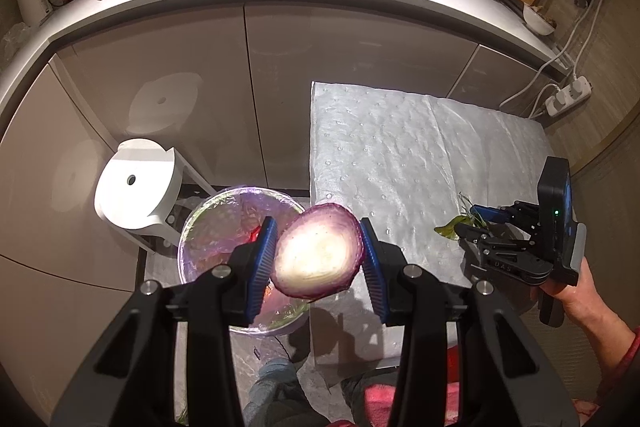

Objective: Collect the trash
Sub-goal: 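Grasp the green leaf sprig with the right tool while the left tool holds the onion slice, then carry the leaf sprig over the bin and open the right tool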

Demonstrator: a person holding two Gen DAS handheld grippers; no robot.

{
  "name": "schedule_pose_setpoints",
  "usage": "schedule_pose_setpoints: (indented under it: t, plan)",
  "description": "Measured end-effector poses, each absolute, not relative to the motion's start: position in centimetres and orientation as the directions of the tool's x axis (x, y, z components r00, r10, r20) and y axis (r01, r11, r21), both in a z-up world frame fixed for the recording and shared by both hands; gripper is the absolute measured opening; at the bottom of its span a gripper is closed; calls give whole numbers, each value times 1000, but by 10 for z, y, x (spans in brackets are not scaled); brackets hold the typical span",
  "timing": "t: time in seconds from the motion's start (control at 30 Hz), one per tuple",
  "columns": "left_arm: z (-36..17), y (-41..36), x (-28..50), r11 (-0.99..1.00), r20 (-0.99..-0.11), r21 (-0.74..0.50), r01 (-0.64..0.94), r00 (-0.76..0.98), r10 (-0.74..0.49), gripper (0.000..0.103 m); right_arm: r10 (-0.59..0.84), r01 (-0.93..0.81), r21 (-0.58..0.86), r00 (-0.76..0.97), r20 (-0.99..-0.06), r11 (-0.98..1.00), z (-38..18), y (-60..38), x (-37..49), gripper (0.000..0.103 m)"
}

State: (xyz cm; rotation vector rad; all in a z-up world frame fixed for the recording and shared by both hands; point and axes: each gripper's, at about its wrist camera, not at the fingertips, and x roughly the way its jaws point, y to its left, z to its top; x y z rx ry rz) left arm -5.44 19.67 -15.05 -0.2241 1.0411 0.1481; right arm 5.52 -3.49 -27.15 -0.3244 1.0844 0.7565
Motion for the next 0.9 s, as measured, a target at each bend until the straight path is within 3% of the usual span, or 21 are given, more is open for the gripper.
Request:
schedule_pose_setpoints:
  t: [0.13,0.3,0.37,0.9]
  plan:
    - [-152,201,-56,964,-871,-118,-238,491,15,41,400,-678,140,243,-884,722,-271,-41,62,16]
    - [-154,207,-59,961,-874,-120,-250,485,17,41,386,-686,121,248,-888,718,-271,-39,62,11]
    - [-154,209,-60,960,-874,-119,-252,485,19,41,384,-688,117,248,-890,716,-271,-38,61,5]
    - [-158,228,-68,952,-866,-146,-268,499,7,41,559,-590,344,225,-798,730,-217,-46,63,4]
